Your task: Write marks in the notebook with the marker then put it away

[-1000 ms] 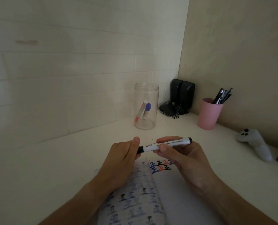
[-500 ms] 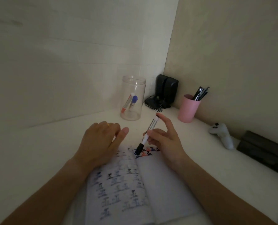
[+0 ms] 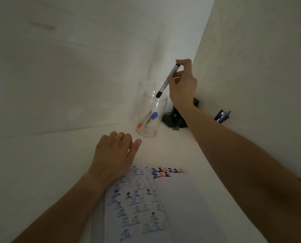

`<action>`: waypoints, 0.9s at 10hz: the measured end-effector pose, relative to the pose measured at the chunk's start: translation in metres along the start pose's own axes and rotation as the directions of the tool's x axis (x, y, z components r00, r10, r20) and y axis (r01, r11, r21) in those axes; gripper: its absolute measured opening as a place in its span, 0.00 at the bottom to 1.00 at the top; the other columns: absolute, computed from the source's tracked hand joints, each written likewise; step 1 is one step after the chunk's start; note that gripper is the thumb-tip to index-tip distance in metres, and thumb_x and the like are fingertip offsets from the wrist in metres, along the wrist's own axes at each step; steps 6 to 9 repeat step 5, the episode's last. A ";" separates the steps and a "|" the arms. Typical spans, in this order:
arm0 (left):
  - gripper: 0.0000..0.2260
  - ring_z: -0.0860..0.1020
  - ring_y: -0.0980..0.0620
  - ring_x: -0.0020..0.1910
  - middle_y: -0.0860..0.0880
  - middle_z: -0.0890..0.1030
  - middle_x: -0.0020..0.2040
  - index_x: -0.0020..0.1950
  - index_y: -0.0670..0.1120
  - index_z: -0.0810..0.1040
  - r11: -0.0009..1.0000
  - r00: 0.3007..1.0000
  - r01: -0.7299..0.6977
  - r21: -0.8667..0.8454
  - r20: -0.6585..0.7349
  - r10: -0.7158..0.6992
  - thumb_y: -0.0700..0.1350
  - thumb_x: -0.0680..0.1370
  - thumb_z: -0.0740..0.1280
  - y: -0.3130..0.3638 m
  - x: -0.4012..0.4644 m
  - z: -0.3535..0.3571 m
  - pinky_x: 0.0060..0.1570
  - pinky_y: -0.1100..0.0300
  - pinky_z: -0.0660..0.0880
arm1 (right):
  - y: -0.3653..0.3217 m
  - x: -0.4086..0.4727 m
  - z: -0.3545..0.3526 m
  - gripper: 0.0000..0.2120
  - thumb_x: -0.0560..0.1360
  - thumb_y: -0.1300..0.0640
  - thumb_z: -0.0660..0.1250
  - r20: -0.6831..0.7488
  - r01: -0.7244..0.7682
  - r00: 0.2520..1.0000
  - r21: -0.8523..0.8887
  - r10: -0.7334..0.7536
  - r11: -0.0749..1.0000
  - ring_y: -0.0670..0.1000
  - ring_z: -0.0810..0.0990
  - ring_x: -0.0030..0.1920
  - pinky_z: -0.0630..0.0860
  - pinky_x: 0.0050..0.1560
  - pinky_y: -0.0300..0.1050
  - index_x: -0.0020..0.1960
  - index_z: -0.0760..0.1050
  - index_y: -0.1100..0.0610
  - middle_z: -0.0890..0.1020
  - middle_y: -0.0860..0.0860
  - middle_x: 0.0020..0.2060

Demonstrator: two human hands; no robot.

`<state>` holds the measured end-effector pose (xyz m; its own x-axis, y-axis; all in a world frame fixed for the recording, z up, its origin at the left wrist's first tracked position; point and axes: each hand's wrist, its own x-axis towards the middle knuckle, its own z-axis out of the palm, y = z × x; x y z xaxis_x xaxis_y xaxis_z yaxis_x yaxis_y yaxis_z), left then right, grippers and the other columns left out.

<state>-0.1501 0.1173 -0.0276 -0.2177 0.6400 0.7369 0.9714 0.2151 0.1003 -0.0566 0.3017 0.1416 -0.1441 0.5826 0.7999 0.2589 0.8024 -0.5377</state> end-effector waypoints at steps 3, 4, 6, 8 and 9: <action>0.21 0.74 0.48 0.35 0.49 0.79 0.33 0.36 0.47 0.75 0.999 1.000 0.007 -0.033 -0.004 -0.008 0.57 0.82 0.55 0.002 0.001 0.000 0.39 0.52 0.68 | 0.039 -0.013 0.037 0.10 0.77 0.60 0.69 0.185 -0.040 0.979 -0.250 0.088 0.967 0.52 0.86 0.51 0.72 0.50 0.32 0.57 0.85 0.57 0.89 0.53 0.52; 0.21 0.74 0.48 0.35 0.49 0.79 0.33 0.37 0.47 0.75 0.999 1.000 0.011 -0.033 0.018 -0.010 0.58 0.82 0.55 0.003 0.001 0.000 0.39 0.52 0.67 | 0.042 -0.015 0.039 0.11 0.79 0.59 0.66 0.210 -0.045 0.972 -0.288 0.109 0.957 0.51 0.86 0.51 0.64 0.43 0.22 0.57 0.86 0.58 0.89 0.52 0.52; 0.21 0.75 0.47 0.35 0.49 0.79 0.33 0.37 0.47 0.75 0.999 0.999 0.035 -0.041 0.000 -0.035 0.58 0.82 0.55 0.002 0.001 0.001 0.40 0.52 0.69 | 0.039 -0.016 0.036 0.11 0.79 0.59 0.66 0.216 -0.055 0.969 -0.277 0.118 0.959 0.51 0.86 0.52 0.70 0.49 0.27 0.56 0.86 0.58 0.89 0.53 0.52; 0.21 0.75 0.47 0.35 0.49 0.79 0.33 0.37 0.47 0.75 0.999 0.999 0.035 -0.041 0.000 -0.035 0.58 0.82 0.55 0.002 0.001 0.001 0.40 0.52 0.69 | 0.039 -0.016 0.036 0.11 0.79 0.59 0.66 0.216 -0.055 0.969 -0.277 0.118 0.959 0.51 0.86 0.52 0.70 0.49 0.27 0.56 0.86 0.58 0.89 0.53 0.52; 0.21 0.75 0.47 0.35 0.49 0.79 0.33 0.37 0.47 0.75 0.999 0.999 0.035 -0.041 0.000 -0.035 0.58 0.82 0.55 0.002 0.001 0.001 0.40 0.52 0.69 | 0.039 -0.016 0.036 0.11 0.79 0.59 0.66 0.216 -0.055 0.969 -0.277 0.118 0.959 0.51 0.86 0.52 0.70 0.49 0.27 0.56 0.86 0.58 0.89 0.53 0.52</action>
